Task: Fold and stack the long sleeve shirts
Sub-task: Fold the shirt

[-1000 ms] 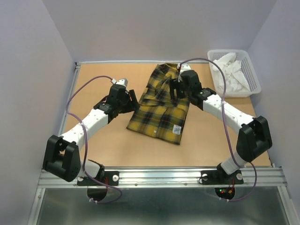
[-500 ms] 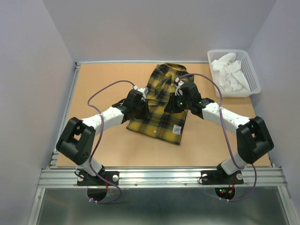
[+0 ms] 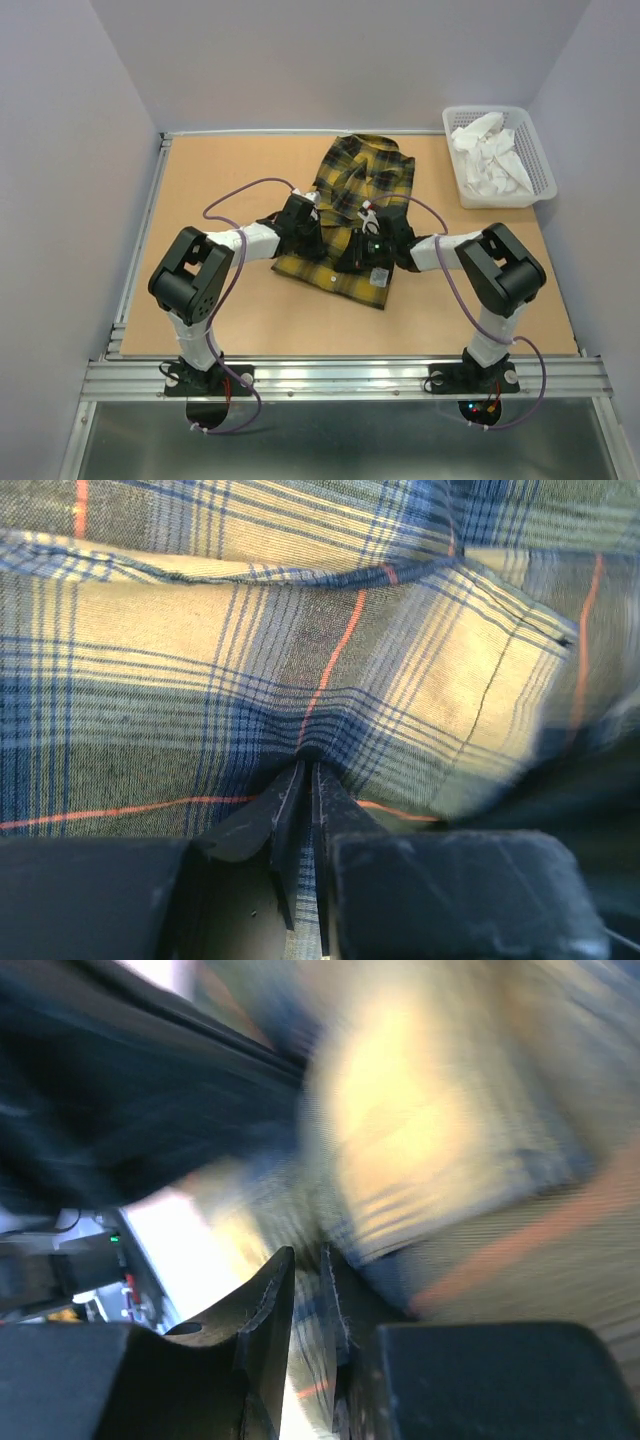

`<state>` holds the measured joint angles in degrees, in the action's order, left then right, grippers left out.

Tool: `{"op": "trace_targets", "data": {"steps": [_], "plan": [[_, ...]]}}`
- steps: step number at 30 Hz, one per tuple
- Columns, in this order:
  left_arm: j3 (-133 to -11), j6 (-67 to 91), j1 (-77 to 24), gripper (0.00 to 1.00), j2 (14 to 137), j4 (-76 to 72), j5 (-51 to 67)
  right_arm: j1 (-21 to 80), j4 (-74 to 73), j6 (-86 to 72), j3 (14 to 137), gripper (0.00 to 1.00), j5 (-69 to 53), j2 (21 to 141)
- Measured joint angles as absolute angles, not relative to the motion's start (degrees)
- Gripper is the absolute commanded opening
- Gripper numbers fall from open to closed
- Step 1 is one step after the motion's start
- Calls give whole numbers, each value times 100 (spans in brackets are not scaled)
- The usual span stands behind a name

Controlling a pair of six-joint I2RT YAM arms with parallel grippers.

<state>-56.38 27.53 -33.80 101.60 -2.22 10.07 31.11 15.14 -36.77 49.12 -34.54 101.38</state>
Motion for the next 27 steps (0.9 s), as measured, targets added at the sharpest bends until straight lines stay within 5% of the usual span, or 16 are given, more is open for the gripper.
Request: {"op": "trace_targets", "data": {"steps": [7, 16, 27], "plan": [[-5599, 3011, -3236, 21, 10213, -434, 1076, 2742, 2445, -3913, 4237, 24, -3653, 10512], [-5310, 3044, -3096, 25, 9487, -158, 1017, 2685, 1833, -3771, 4235, 29, -3896, 9810], [-4805, 3059, -3013, 18, 8895, -5, 1009, 3109, 1669, -3699, 4377, 29, -4554, 9924]]}}
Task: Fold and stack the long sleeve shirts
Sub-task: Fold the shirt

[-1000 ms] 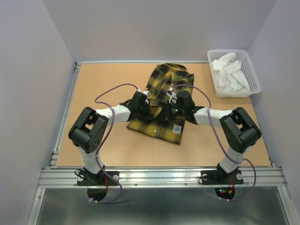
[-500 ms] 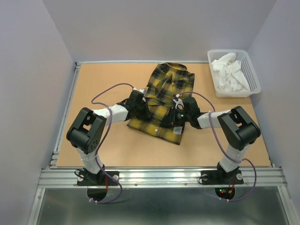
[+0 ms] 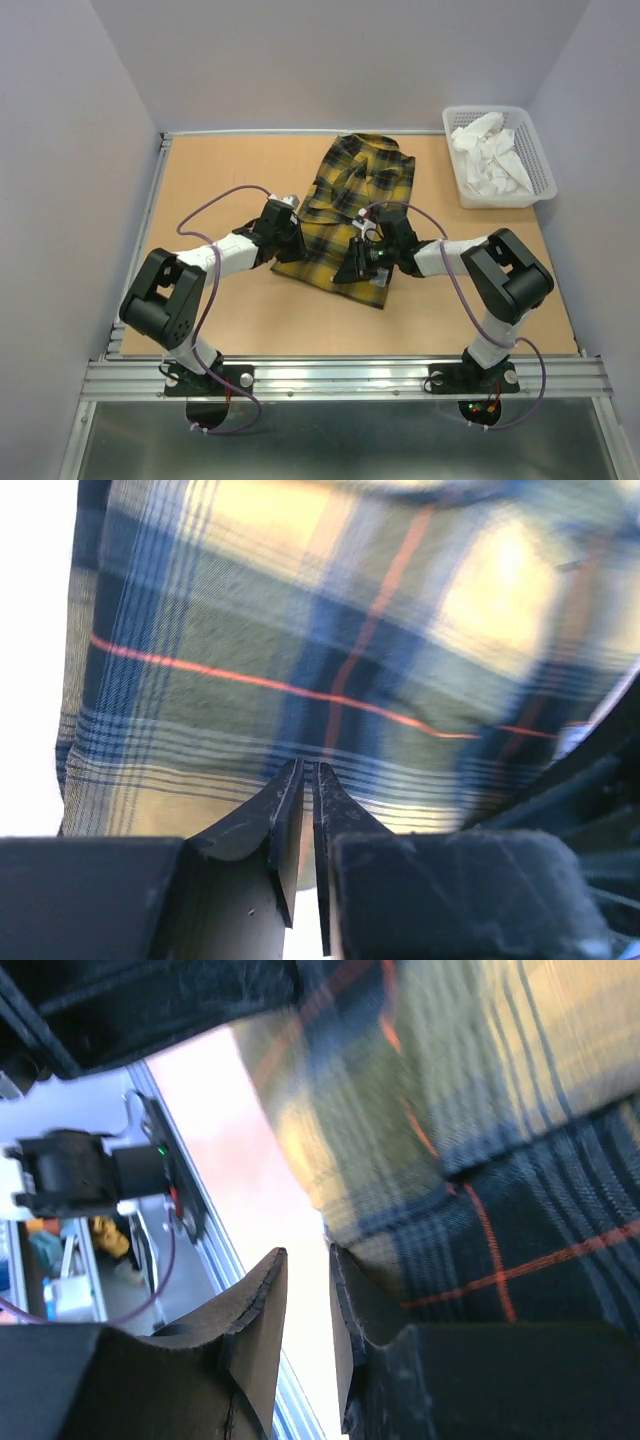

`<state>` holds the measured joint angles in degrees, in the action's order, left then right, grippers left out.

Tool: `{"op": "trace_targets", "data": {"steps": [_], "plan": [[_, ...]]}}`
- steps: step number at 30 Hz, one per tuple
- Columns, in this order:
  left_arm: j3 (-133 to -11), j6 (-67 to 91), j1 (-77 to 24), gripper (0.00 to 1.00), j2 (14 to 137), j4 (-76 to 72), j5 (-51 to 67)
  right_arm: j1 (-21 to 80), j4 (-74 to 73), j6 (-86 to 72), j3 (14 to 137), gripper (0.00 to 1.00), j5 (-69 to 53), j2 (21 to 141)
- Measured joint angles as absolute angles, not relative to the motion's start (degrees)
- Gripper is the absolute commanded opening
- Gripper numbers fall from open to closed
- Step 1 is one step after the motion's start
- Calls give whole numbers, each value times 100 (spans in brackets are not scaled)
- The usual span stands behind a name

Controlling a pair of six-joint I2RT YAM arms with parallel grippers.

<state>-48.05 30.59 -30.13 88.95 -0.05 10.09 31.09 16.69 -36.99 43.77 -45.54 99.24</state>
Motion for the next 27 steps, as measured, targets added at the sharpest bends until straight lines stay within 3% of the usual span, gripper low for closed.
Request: {"op": "trace_targets", "data": {"steps": [8, 19, 27], "plan": [[-4565, 3273, -2613, 6, 9327, -176, 1251, 3148, 1656, -3511, 4298, 24, -4661, 10475], [-4383, 3546, -2311, 5, 9347, -480, 1636, 1850, 1627, -3253, 3354, 23, -4860, 9977], [-4508, 3474, -2209, 23, 9212, -128, 1452, 1540, 705, -3039, 3424, 24, -4407, 9019]]}}
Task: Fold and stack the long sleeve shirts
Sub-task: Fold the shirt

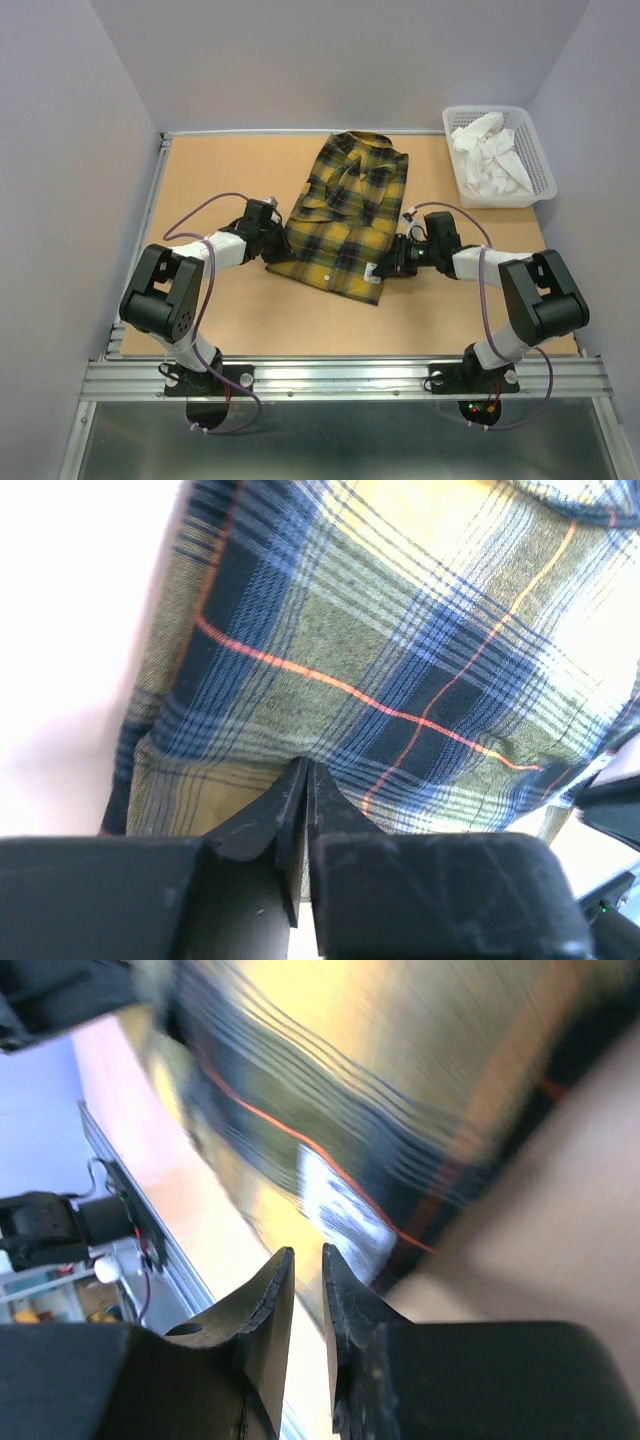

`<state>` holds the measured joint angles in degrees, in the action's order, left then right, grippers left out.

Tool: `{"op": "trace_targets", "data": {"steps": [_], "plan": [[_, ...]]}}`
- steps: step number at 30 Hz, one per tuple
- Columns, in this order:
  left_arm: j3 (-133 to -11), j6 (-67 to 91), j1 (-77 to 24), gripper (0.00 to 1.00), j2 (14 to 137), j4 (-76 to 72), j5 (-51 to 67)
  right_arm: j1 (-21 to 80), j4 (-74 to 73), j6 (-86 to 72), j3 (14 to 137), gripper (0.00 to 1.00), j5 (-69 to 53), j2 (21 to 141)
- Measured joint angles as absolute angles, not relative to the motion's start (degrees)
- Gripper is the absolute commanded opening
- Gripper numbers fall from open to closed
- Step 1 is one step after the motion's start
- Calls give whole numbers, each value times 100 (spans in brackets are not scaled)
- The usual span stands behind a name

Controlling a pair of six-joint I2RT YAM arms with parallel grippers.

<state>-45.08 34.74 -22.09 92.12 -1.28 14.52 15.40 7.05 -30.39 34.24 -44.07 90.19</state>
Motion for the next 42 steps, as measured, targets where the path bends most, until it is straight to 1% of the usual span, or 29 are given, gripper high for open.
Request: {"op": "trace_targets", "data": {"steps": [4, 9, 13, 19, 23, 28, 29, 31, 32, 33, 34, 35, 36, 37, 38, 39, 42], "plan": [[-4912, 3415, -2158, 29, 9105, 180, 1323, 1540, 506, -3124, 3983, 24, -4313, 8722], [-5865, 3301, -2139, 29, 9120, 143, 1337, 1540, 517, -3218, 4971, 24, -4287, 8766], [-6423, 3236, -2139, 29, 9437, -134, 1382, 1540, 722, -3242, 5433, 24, -4215, 9157], [-6593, 3197, -2139, 26, 10460, -473, 1546, 1540, 775, -3256, 5481, 24, -4032, 9977], [-6600, 3238, -2134, 25, 11137, -582, 1621, 1518, 812, -3234, 5304, 23, -3765, 10230], [-6676, 3201, -2049, 26, 11168, -624, 1531, 1186, 812, -3159, 4814, 24, -3454, 10189], [-6676, 3194, -2036, 29, 11166, -607, 1509, 1079, 797, -3142, 4722, 24, -3354, 10143], [-6676, 3153, -2010, 31, 11122, -563, 1439, 932, 674, -3083, 4663, 26, -3124, 10009], [-6676, 3129, -2003, 34, 11069, -489, 1389, 851, 587, -3013, 4665, 29, -2974, 9896], [-6676, 3105, -1994, 41, 11000, -401, 1332, 814, 515, -2958, 4665, 32, -2867, 9784], [-6676, 3057, -1984, 47, 10901, -301, 1286, 794, 401, -2919, 4668, 37, -2764, 9633], [-6667, 2989, -1975, 54, 10739, -220, 1214, 794, 311, -2882, 4668, 49, -2692, 9507], [-6619, 2917, -1975, 65, 10565, -176, 1122, 797, 220, -2832, 4674, 53, -2626, 9345], [-6552, 2893, -1975, 71, 10370, -148, 1055, 799, 156, -2814, 4678, 56, -2561, 9212], [-6471, 2808, -1975, 75, 10138, -102, 978, 801, 91, -2779, 4689, 60, -2491, 9059], [-6394, 2742, -1975, 80, 9885, -49, 884, 801, 27, -2755, 4711, 61, -2467, 8986], [-6202, 2561, -1975, 86, 9426, 19, 703, 836, -193, -2720, 4829, 66, -2335, 8906]]}}
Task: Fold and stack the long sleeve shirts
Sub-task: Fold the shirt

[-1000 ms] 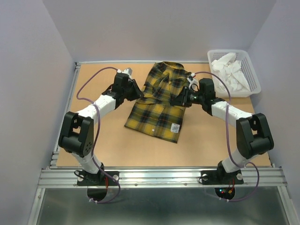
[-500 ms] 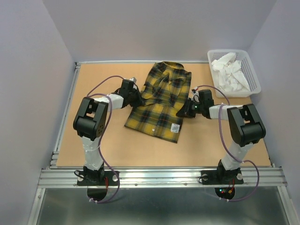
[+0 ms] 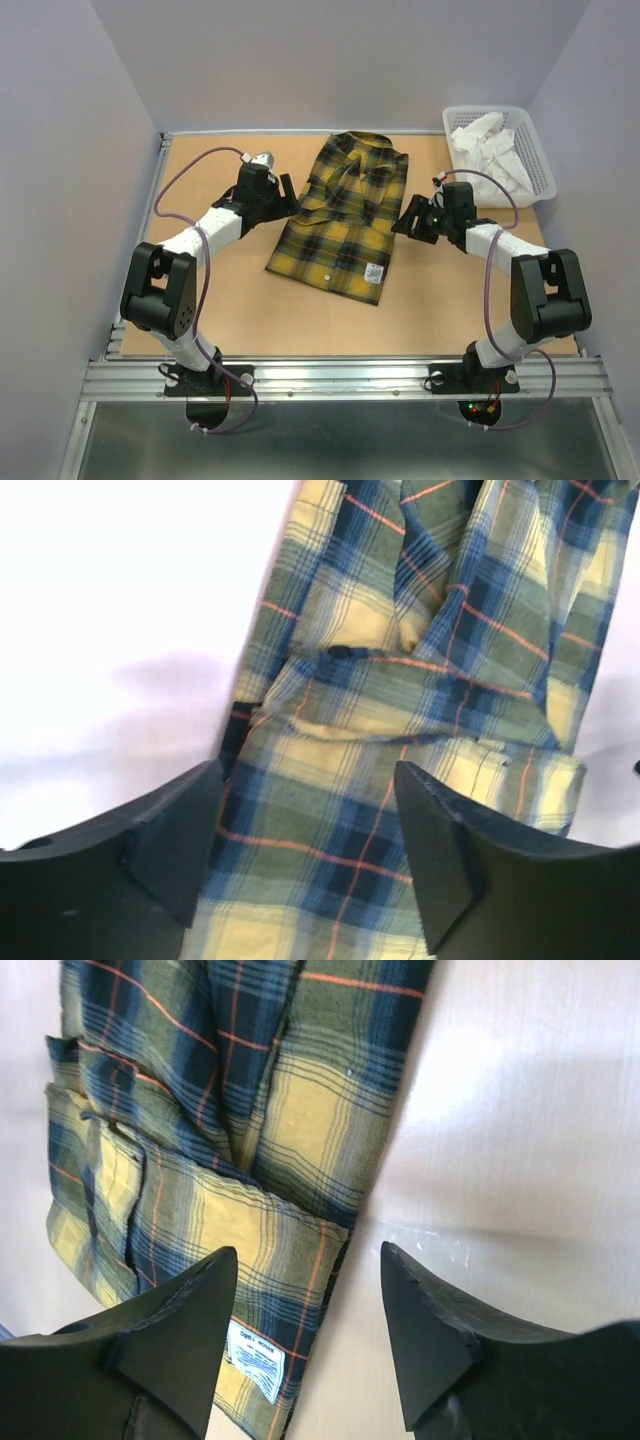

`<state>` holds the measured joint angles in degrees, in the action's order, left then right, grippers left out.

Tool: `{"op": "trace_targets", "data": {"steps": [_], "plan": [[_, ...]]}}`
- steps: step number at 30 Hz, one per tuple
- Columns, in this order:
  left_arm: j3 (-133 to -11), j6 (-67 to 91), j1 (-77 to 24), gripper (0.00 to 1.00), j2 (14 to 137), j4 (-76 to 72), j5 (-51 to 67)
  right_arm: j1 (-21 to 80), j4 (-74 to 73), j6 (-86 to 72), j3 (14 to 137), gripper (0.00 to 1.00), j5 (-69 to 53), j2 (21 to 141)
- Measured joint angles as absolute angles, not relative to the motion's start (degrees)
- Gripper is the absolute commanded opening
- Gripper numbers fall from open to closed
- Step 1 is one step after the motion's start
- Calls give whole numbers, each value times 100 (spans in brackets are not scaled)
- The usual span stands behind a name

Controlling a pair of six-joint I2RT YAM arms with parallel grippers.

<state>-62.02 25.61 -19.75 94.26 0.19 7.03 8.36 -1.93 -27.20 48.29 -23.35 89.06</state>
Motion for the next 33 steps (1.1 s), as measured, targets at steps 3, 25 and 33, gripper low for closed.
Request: {"op": "trace_targets", "data": {"steps": [3, 25, 33], "plan": [[-5942, 2362, -1975, 85, 9260, 119, 574, 904, -401, -2722, 4882, 66, -2224, 8906], [-5398, 2624, -1992, 4, 9802, 434, 565, 1487, -814, -2867, 5970, 31, -1863, 10381], [-3815, 3959, -2401, 2, 8661, -307, 794, 1680, -991, -2423, 7583, 18, -2038, 11618]]}}
